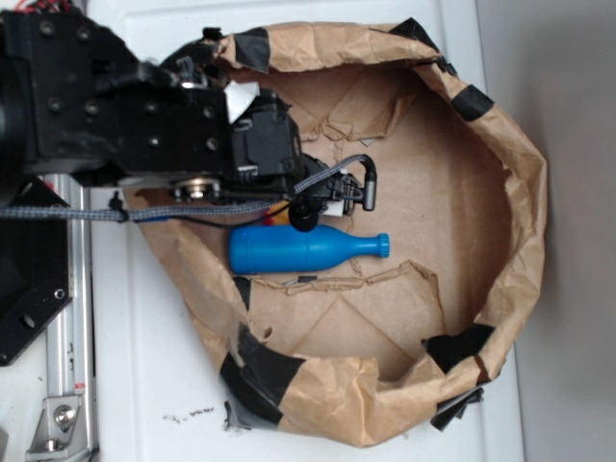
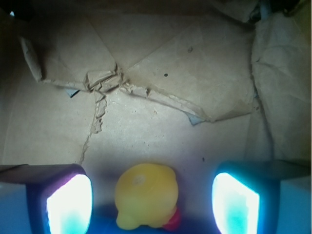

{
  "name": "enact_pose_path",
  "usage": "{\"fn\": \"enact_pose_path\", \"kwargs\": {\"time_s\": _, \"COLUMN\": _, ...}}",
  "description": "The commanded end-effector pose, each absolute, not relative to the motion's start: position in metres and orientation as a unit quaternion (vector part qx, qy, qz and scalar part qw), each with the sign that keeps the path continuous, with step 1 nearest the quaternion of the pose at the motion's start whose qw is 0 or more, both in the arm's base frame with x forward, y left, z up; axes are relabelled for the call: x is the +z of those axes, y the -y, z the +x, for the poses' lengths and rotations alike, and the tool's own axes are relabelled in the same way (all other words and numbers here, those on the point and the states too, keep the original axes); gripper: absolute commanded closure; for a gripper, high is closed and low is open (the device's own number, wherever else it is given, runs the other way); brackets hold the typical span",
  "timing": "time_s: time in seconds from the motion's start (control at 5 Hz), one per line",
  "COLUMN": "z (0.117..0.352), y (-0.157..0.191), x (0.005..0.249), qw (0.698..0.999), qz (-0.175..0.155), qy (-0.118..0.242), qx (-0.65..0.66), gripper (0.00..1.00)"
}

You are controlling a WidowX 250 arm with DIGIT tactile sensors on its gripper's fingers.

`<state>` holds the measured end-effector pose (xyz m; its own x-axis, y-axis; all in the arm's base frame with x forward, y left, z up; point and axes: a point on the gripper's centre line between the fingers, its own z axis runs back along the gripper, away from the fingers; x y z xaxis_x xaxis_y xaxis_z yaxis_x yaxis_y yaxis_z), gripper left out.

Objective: Grab the yellow duck.

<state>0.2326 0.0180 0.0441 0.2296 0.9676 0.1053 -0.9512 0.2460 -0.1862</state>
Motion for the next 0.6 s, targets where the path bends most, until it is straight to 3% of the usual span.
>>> {"fn": "enact_pose_path", "kwargs": {"time_s": 0.0, "z": 0.229, "y": -0.010, "x": 0.040, "qw": 0.792, "qz": -0.052, "qy": 0.099, "qx": 0.600, "gripper": 0.00}}
{"fn": "enact_pose_path", "kwargs": {"time_s": 0.2, "z": 0.236, "y": -0.003, "x": 0.023, "qw": 0.801, "qz": -0.057, "qy": 0.078, "qx": 0.591, "gripper": 0.00}}
{"fn": "enact_pose_path", "kwargs": {"time_s": 0.4, "z": 0.238, "y": 0.008, "x": -0.001, "qw": 0.805, "qz": -0.030, "qy": 0.042, "qx": 0.591, "gripper": 0.00}}
